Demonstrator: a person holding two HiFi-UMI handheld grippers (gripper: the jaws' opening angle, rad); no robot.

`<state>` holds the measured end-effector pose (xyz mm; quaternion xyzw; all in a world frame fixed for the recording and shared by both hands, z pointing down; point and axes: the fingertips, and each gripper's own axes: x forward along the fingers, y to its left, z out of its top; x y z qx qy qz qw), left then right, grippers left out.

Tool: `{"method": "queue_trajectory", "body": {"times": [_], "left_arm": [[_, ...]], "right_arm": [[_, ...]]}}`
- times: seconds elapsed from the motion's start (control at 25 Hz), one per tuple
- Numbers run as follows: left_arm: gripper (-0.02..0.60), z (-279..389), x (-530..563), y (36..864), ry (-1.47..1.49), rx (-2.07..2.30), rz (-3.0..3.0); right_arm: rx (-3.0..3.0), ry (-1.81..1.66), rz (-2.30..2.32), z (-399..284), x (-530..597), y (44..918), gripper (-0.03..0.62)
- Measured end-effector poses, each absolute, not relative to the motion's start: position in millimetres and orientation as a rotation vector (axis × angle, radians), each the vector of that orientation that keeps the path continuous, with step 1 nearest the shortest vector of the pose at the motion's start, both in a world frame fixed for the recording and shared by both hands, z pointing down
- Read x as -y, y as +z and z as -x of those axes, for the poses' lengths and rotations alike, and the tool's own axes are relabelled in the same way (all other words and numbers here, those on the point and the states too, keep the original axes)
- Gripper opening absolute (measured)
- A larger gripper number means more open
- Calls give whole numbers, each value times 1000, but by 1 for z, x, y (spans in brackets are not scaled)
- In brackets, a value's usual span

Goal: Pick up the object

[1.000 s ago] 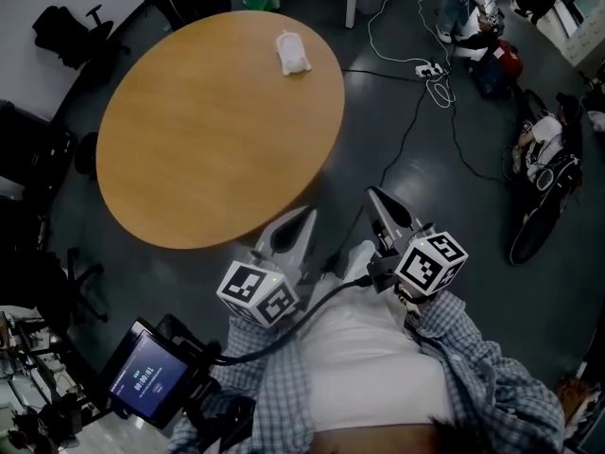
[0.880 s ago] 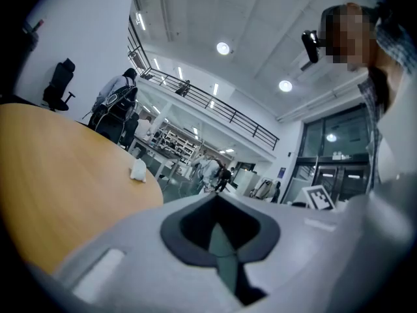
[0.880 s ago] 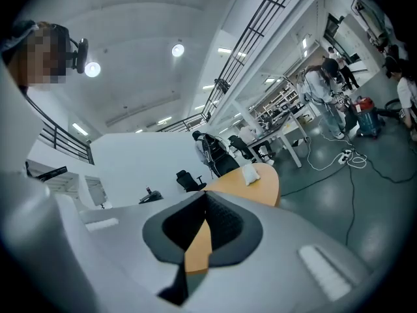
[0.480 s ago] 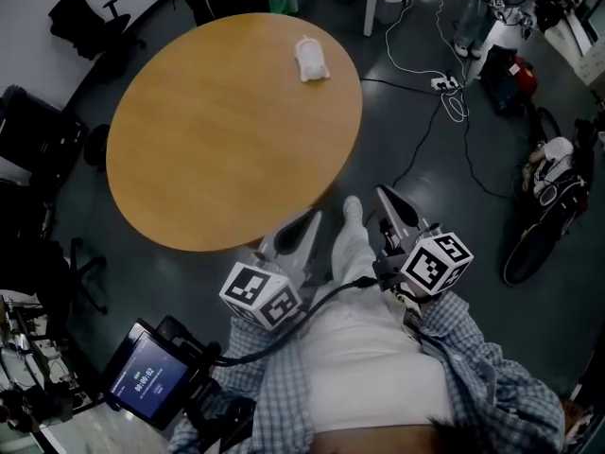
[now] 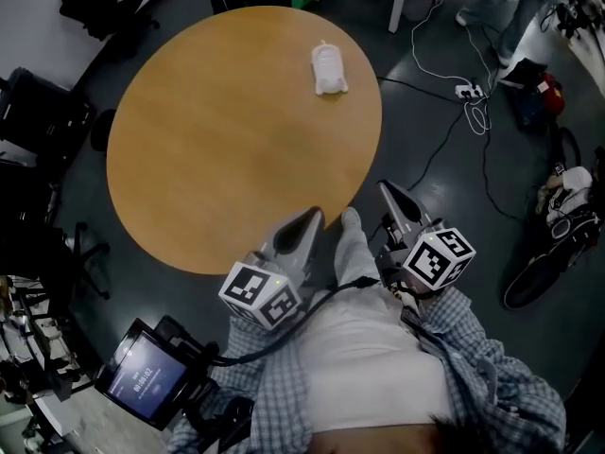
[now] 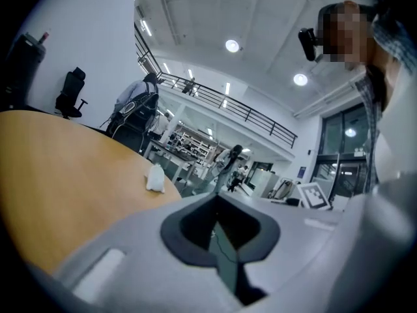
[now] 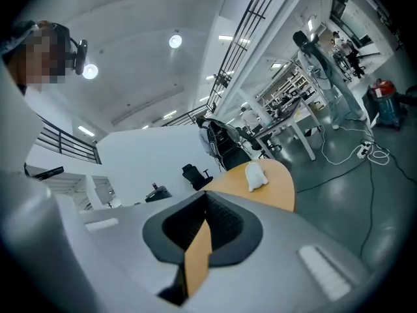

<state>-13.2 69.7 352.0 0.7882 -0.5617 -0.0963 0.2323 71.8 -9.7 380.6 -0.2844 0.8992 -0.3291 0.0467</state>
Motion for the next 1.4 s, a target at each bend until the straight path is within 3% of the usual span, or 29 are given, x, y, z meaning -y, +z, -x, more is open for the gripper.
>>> {"method": "queue_trajectory", "body": {"times": [1.08, 1.4], "left_arm": [[3, 97, 150, 479, -257, 1595, -1762], [3, 98, 154, 472, -272, 1611, -1716]], "right_arm": [[-3000, -1397, 727, 37, 246, 521, 6], [-3044, -1448, 683, 56, 261, 522, 104]]}}
